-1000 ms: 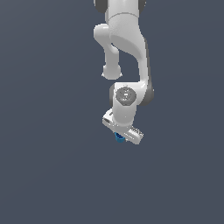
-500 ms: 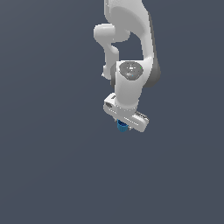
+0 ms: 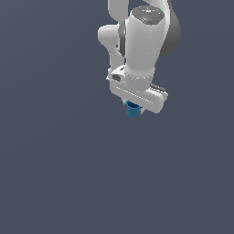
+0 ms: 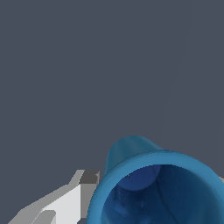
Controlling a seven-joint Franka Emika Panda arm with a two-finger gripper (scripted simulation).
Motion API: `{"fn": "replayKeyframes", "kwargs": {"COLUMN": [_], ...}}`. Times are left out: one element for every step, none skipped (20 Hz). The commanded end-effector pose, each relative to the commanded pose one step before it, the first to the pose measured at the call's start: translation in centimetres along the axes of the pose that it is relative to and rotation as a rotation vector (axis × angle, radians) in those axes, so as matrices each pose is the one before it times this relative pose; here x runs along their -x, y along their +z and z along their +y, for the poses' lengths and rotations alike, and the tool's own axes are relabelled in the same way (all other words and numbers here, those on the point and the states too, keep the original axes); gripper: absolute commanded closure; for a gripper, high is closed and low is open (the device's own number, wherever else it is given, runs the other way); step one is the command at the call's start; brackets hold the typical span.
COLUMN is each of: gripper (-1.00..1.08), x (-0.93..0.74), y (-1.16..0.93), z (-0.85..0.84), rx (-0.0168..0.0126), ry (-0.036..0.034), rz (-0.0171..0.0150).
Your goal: Pick up the object and move it to a goal position.
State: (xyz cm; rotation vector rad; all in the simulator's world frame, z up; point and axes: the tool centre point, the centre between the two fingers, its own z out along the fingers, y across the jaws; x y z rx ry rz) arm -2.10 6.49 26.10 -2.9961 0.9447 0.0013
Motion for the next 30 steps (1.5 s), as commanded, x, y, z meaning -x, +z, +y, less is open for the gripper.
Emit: {"fn": "replayKeyframes", "kwargs": {"gripper": [1.08, 1.08, 1.08, 1.08, 1.08, 1.08, 1.08, 1.08, 1.08, 1.08, 1.08, 1.08, 1.08, 1.08, 1.08, 1.08, 1.08, 1.08, 1.08, 1.08, 1.08, 1.08, 1.08, 1.08, 1.08, 1.08, 1.08, 1.08, 1.08, 1.08], "x": [0.847, 0.321, 0.314, 0.308, 0.302, 0.296, 0.290, 0.281, 0.270, 0.258, 0.244, 0.228, 0.211, 0.193, 0.175, 0.157, 0.167, 0.128, 0.115, 0.103, 0.090, 0.077, 0.063, 0.050, 0.033, 0.022, 0.008, -0.007, -0.019, -0.012], "y": [-3.106, -1.207, -1.197, -1.180, -1.164, -1.149, -1.134, -1.107, -1.076, -1.037, -0.988, -0.929, -0.868, -0.808, -0.749, -0.691, -0.639, -0.583, -0.529, -0.476, -0.422, -0.368, -0.315, -0.261, -0.207, -0.155, -0.102, -0.049, 0.001, 0.015], "z": [0.238, 0.074, 0.073, 0.069, 0.066, 0.063, 0.059, 0.054, 0.048, 0.043, 0.038, 0.034, 0.028, 0.022, 0.015, 0.009, -0.018, 0.002, 0.001, -0.001, -0.002, -0.004, -0.006, -0.008, -0.009, -0.013, -0.016, -0.018, -0.019, -0.009], "rx": [-0.00014, 0.00045, 0.00000, 0.00000, 0.00000, 0.00000, 0.00000, 0.00000, 0.00000, 0.00000, 0.00000, 0.00000, 0.00000, 0.00000, 0.00000, 0.00000, -0.00010, 0.00000, 0.00000, 0.00000, 0.00000, 0.00000, 0.00000, 0.00000, -0.00038, 0.00000, 0.00000, 0.00000, 0.00000, 0.00000], "ry": [0.00025, 0.00026, 0.00000, 0.00000, 0.00000, 0.00000, 0.00000, 0.00000, 0.00000, 0.00000, 0.00000, 0.00000, 0.00000, 0.00000, 0.00000, 0.00000, -0.00068, 0.00000, 0.00000, 0.00000, 0.00000, 0.00000, 0.00000, 0.00000, -0.00042, 0.00000, 0.00000, 0.00000, 0.00000, 0.00000], "rz": [0.00080, 0.00046, 0.00000, 0.00000, 0.00000, 0.00000, 0.00000, 0.00000, 0.00000, 0.00000, 0.00000, 0.00000, 0.00000, 0.00000, 0.00000, 0.00000, -0.00003, 0.00000, 0.00000, 0.00000, 0.00000, 0.00000, 0.00000, 0.00000, -0.00040, 0.00000, 0.00000, 0.00000, 0.00000, 0.00000]}}
